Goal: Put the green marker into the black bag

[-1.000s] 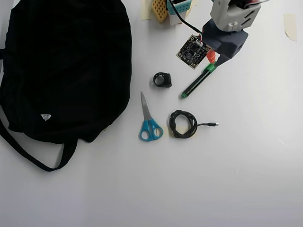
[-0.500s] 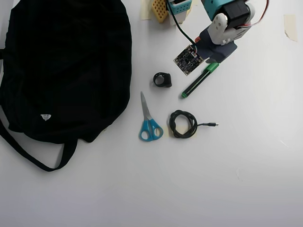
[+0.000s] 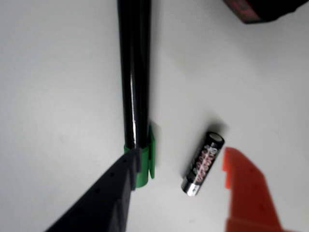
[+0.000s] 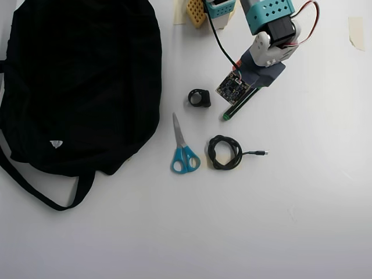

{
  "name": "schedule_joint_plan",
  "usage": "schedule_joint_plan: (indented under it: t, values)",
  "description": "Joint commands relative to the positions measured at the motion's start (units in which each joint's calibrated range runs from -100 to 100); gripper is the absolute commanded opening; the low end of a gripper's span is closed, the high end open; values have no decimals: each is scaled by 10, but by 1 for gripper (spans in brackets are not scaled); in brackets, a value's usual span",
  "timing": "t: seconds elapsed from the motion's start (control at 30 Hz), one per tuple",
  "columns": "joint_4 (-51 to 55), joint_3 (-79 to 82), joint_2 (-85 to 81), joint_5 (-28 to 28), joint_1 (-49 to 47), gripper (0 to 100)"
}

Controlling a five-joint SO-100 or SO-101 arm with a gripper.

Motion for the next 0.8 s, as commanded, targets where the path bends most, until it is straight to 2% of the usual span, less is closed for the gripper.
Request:
schedule_joint_plan:
  t: [0.0, 0.3, 0.77]
  values:
    - [-30, 8, -2, 3, -4, 25]
    - [-127, 15, 0, 1, -16, 25]
    - [-132, -23, 128, -2, -16, 25]
